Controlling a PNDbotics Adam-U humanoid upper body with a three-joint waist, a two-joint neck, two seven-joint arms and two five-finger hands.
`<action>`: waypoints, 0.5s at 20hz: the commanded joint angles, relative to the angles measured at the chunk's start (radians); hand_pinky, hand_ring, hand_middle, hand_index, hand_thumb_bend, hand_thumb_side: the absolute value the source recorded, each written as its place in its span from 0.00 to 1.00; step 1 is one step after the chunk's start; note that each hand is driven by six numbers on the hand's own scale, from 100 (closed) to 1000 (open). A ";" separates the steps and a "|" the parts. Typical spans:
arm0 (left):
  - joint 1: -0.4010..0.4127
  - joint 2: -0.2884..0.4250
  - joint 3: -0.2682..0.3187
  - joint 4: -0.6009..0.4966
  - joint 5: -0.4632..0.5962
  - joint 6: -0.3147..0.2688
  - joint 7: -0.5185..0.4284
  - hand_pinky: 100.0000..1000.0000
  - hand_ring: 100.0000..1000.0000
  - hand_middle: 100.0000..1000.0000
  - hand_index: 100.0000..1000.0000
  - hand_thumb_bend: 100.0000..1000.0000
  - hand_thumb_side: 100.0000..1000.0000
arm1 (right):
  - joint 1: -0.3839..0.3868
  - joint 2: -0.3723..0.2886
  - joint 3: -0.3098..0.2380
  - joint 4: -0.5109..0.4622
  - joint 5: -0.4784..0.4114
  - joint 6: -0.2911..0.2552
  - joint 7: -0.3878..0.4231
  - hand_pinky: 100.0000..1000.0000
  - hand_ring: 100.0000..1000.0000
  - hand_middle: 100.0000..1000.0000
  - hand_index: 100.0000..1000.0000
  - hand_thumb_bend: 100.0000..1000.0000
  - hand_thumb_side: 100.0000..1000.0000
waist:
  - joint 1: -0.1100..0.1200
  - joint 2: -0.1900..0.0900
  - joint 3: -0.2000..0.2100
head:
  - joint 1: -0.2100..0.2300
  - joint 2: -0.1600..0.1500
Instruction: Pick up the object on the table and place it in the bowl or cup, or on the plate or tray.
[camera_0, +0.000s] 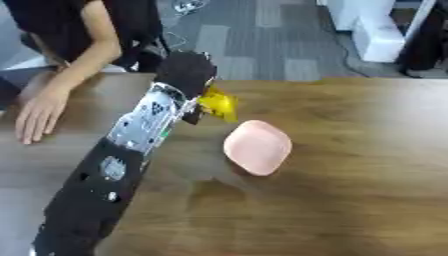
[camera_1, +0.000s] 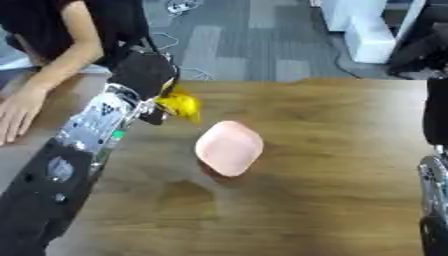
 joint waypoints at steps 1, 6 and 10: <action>-0.039 -0.024 -0.009 0.047 -0.019 -0.013 0.037 0.00 0.06 0.09 0.17 0.21 0.00 | -0.016 -0.017 0.000 -0.013 -0.008 0.000 0.004 0.35 0.47 0.71 0.66 0.00 1.00 | 0.000 -0.009 -0.004 | 0.009 -0.003; -0.063 -0.076 -0.009 0.148 -0.047 -0.020 0.115 0.00 0.06 0.09 0.17 0.21 0.00 | -0.021 -0.014 0.003 -0.013 -0.014 0.002 0.010 0.35 0.47 0.71 0.66 0.00 1.00 | 0.001 -0.007 -0.009 | 0.010 -0.003; -0.072 -0.111 -0.004 0.214 -0.067 -0.018 0.170 0.00 0.07 0.10 0.18 0.20 0.00 | -0.023 -0.012 0.005 -0.013 -0.018 0.003 0.013 0.35 0.47 0.71 0.66 0.00 1.00 | 0.001 -0.006 -0.012 | 0.012 -0.003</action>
